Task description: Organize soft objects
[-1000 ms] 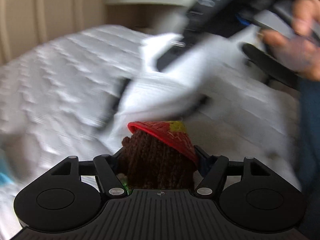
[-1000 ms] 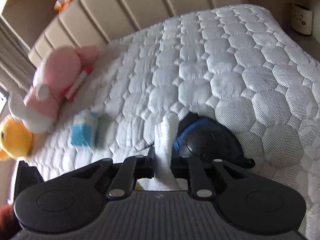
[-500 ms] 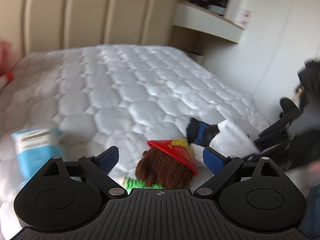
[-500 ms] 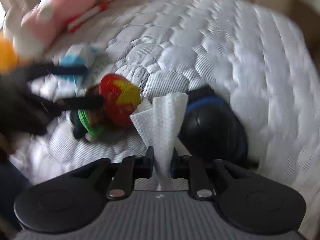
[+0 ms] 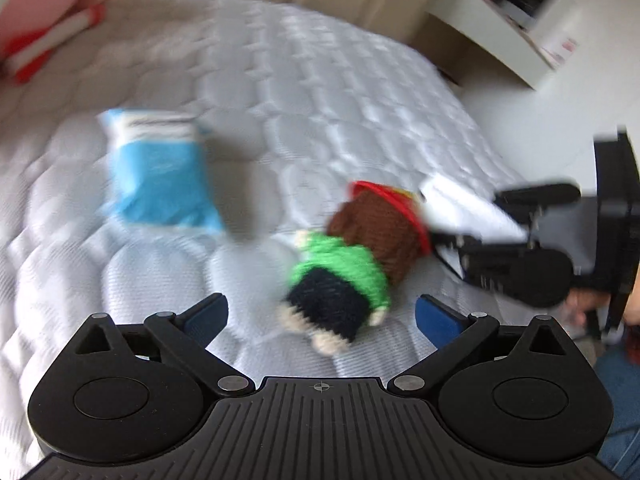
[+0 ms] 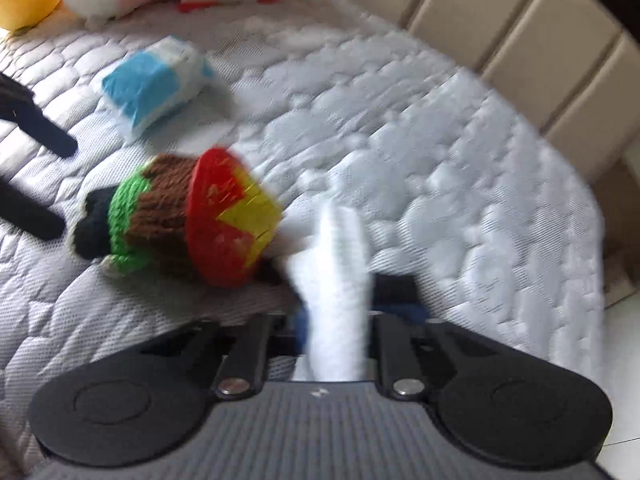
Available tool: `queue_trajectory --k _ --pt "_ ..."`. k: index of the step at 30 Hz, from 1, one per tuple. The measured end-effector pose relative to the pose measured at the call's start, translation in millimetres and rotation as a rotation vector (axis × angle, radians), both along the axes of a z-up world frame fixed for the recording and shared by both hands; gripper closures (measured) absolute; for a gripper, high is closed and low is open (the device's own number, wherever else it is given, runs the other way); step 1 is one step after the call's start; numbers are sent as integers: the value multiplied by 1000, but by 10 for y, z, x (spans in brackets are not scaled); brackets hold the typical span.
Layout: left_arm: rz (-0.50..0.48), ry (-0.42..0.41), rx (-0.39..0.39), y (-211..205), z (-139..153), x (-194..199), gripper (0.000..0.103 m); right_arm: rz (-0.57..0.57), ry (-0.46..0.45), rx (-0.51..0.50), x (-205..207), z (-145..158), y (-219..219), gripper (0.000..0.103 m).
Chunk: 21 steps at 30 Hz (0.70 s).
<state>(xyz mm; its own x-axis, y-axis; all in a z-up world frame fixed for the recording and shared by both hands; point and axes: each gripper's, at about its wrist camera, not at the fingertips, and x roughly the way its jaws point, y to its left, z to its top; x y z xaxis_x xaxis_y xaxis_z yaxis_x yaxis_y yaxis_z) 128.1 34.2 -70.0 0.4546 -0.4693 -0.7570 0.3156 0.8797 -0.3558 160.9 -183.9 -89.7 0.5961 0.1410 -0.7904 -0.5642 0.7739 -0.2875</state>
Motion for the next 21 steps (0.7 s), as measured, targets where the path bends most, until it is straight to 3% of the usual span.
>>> queue_trajectory --k 2,3,6,10,12,14,18,21 --pt "-88 -62 22 -163 19 -32 1 -75 -27 113 14 211 -132 92" --pt "-129 -76 26 -238 16 -58 1 -121 -13 231 35 348 -225 92" --pt "-230 -88 24 -417 -1 -148 0 -196 140 626 102 604 -437 92" --pt "-287 -109 85 -497 -15 -249 0 -279 398 882 181 392 -417 92" --pt "-262 -80 106 -454 -37 -222 0 -324 528 937 189 170 -369 92" --pt "-196 -28 121 -357 -66 -183 0 -386 583 926 186 -7 -350 92" --pt "-41 105 136 -91 -156 -128 0 -510 701 995 192 -266 -435 92" --pt "27 156 132 30 -218 -91 0 -504 721 923 150 -356 -337 92"
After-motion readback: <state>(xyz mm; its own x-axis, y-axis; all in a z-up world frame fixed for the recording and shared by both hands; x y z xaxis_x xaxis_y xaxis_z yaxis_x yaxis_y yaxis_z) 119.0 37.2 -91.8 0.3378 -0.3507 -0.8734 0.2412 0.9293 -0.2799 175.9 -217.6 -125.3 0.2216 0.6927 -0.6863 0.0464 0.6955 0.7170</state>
